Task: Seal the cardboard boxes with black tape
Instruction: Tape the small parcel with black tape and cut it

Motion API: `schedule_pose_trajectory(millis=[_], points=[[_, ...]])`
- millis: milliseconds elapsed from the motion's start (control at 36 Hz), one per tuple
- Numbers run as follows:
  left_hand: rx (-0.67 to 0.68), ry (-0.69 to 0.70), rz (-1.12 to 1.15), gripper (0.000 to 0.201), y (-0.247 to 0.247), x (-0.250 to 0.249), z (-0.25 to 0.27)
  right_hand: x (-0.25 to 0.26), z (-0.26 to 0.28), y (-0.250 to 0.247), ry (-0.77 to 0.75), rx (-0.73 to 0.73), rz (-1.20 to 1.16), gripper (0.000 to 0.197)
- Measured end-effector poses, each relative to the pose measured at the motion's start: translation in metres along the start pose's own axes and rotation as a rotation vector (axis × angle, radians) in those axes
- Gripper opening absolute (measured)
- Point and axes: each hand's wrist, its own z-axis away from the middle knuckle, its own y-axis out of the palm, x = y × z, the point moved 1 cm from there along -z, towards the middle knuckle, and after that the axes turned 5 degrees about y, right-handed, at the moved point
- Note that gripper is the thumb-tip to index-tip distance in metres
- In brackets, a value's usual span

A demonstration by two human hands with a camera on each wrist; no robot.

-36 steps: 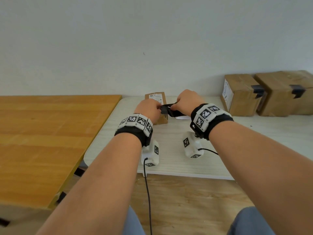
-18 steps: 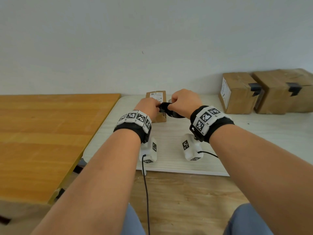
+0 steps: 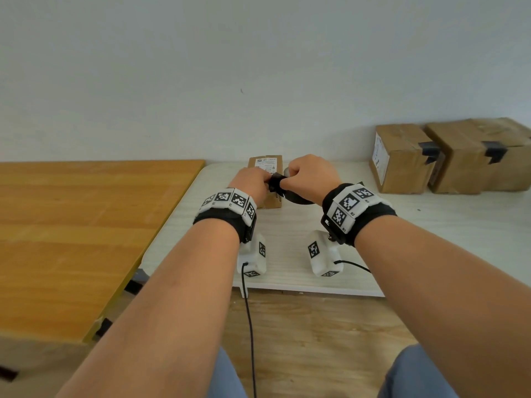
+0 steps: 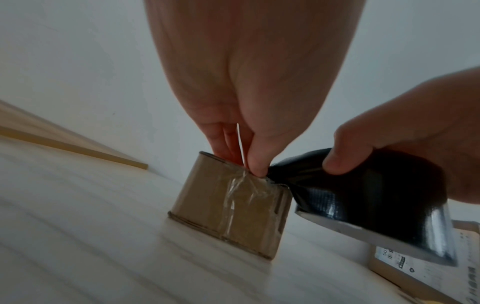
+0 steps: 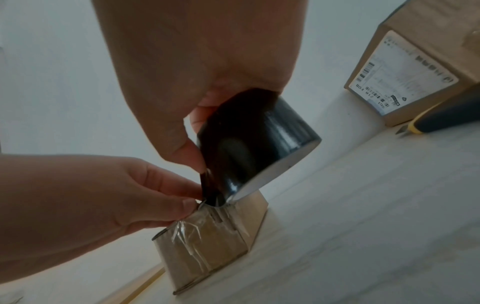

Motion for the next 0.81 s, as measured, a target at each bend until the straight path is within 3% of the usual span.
schedule_pose_trajectory(millis=[361,500,667,805], points=[[-0.005,0.007,-0.011,0.026,0.0,0.001,-0.001,-0.001,0.005,0.001,0.067,-0.023,-0.118,0.02],[-0.019,0.027,0.012,0.033,-0.001,0.002,-0.001,-0.009,0.008,-0.011,0.16,-0.079,-0.174,0.031],[0.022,-0.026,-0.012,0.036,-0.006,-0.006,-0.002,-0.031,0.008,-0.032,0.232,-0.107,-0.256,0.024],[0.01,-0.132,-0.099,0.03,-0.008,-0.011,0.001,-0.033,0.007,-0.026,0.274,-0.082,-0.297,0.032]])
